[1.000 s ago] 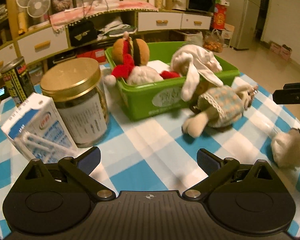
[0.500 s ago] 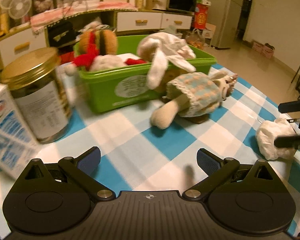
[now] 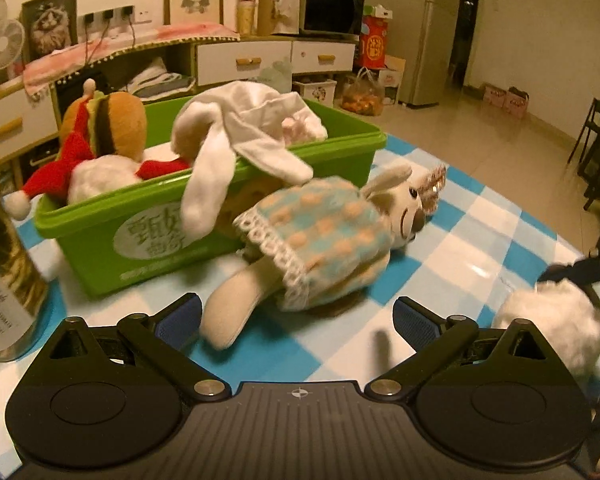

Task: Organize soft objects
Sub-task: 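Move left tool to rabbit doll in checked dress while right tool reaches white cloth, then grasp rabbit doll with left tool while right tool grasps white cloth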

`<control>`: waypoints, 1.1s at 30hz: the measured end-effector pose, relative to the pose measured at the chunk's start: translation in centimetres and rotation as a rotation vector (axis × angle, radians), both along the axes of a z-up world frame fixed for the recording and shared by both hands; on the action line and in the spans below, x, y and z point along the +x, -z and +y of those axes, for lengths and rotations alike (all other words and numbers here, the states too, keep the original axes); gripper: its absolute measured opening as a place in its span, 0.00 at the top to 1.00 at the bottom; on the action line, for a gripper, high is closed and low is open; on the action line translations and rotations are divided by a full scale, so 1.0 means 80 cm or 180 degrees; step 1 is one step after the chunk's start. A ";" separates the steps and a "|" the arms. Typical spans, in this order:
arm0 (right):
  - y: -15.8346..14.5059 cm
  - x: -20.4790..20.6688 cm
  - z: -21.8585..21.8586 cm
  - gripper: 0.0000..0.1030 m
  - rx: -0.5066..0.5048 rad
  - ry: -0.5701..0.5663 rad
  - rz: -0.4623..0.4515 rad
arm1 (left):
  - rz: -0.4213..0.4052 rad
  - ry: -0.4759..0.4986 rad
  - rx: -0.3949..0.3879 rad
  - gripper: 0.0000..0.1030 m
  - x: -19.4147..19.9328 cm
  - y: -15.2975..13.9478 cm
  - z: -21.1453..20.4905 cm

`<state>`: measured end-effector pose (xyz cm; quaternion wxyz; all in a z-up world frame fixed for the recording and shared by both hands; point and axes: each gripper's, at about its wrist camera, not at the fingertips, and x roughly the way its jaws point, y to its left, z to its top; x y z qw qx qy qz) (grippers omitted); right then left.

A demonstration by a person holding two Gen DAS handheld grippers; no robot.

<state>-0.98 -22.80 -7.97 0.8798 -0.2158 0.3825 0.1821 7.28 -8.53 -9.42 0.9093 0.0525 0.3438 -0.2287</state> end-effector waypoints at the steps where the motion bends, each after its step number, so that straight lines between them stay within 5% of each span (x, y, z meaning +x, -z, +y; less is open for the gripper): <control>1: 0.001 0.002 0.001 0.43 -0.0010 0.0010 0.0005 | -0.0001 -0.0022 -0.0027 0.07 0.002 -0.001 -0.001; 5: 0.003 0.007 0.004 0.43 -0.0040 0.0024 0.0010 | 0.0008 -0.0113 -0.0186 0.14 0.009 -0.007 -0.002; 18: 0.004 0.012 0.008 0.46 -0.0050 0.0054 0.0015 | 0.0028 -0.0043 -0.0335 0.63 0.006 -0.022 -0.001; 22: 0.003 0.012 0.007 0.56 -0.0043 0.0080 0.0009 | 0.0061 0.0078 -0.0342 0.75 -0.001 -0.025 -0.001; 33: 0.001 0.007 0.005 0.77 -0.0023 0.0060 -0.0020 | 0.0116 0.0470 -0.0184 0.82 -0.045 -0.029 0.047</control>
